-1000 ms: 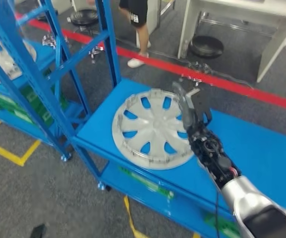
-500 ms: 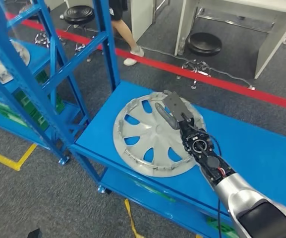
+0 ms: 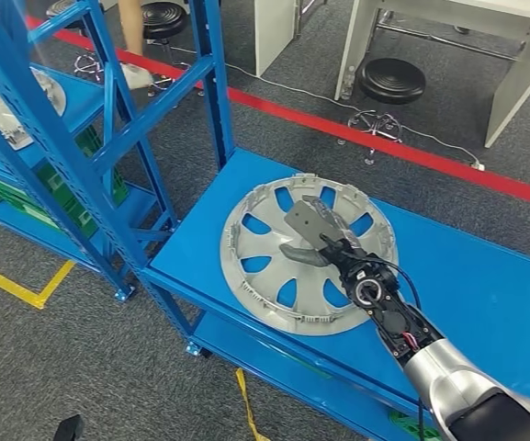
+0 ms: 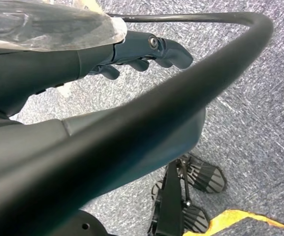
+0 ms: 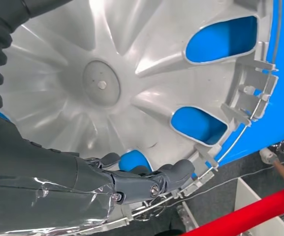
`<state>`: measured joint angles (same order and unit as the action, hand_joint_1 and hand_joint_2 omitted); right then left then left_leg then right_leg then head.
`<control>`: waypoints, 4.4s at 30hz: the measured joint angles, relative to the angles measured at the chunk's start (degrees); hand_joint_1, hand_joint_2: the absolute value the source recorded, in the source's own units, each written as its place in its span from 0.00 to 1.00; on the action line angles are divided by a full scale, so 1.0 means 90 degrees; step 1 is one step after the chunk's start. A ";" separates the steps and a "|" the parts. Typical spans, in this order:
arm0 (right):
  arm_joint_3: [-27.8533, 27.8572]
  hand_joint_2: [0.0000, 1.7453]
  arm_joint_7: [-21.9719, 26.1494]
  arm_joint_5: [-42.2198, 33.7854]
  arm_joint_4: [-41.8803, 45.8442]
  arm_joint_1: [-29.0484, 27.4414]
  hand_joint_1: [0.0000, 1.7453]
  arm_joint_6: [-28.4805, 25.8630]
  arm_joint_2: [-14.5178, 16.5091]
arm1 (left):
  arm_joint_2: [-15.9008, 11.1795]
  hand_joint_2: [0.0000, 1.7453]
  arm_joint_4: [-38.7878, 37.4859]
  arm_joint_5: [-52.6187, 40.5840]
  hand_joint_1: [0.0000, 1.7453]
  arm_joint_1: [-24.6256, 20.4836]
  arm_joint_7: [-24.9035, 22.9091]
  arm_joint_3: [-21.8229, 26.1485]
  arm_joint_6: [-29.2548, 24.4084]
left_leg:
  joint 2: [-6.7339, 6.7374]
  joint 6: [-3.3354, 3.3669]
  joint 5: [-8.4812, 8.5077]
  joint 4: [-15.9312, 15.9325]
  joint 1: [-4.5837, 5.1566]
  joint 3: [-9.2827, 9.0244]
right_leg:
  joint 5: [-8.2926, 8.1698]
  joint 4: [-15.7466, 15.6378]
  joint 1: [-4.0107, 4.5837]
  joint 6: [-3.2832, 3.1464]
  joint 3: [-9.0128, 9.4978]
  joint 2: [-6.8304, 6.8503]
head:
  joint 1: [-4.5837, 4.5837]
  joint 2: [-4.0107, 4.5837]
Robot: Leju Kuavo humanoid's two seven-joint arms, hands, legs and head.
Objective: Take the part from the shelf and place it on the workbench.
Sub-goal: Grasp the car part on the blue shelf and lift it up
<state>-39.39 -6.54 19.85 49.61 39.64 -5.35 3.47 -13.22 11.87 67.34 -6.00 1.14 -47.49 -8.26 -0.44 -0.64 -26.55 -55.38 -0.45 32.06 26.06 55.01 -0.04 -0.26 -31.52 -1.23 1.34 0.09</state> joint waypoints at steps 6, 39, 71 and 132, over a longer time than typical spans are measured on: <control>-0.0063 1.00 -0.0127 0.0220 0.0128 -0.0050 0.00 0.0273 -0.0027 | -0.0001 0.00 0.0000 0.0021 0.00 0.0000 0.0013 -0.0007 -0.0001 | 0.0001 0.0000 0.0000 0.0002 -0.0002 -0.0006 | 0.0009 -0.0001 0.0000 0.0061 0.0000 0.0001 | -0.0038 0.0000; -0.0679 1.00 -0.0918 0.0220 0.2532 -0.0731 0.00 0.1058 -0.0362 | -0.0018 0.00 0.0000 0.0184 0.00 0.0001 -0.0003 -0.0008 0.0015 | 0.0008 -0.0005 0.0003 0.0036 -0.0018 -0.0042 | 0.0011 0.0002 0.0007 0.0058 0.0015 0.0001 | -0.0105 -0.0001; -0.1181 1.00 -0.1699 0.0043 0.3092 -0.0907 0.00 0.1710 -0.0831 | -0.0018 0.00 0.0000 0.0137 0.00 -0.0001 -0.0025 -0.0026 0.0049 | 0.0008 -0.0005 0.0003 0.0036 -0.0019 -0.0046 | 0.0011 0.0002 0.0007 0.0059 0.0019 0.0001 | -0.0122 0.0002; -0.1028 1.00 -0.0750 -0.0154 0.1449 -0.0938 0.00 0.0957 -0.0733 | -0.0054 0.00 -0.0001 0.0162 0.00 -0.0083 0.0041 -0.0319 0.0075 | 0.0013 -0.0012 0.0002 0.0044 -0.0018 -0.0186 | 0.0017 -0.0004 0.0013 0.0056 0.0158 0.0003 | -0.0121 0.0001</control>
<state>-48.64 -13.29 18.46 62.65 31.19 3.27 -3.13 -13.70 11.86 68.80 -6.75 1.51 -50.36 -7.58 -0.32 -0.74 -26.54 -54.98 -0.62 30.38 26.21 54.98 0.08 0.24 -30.09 -1.20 0.26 0.10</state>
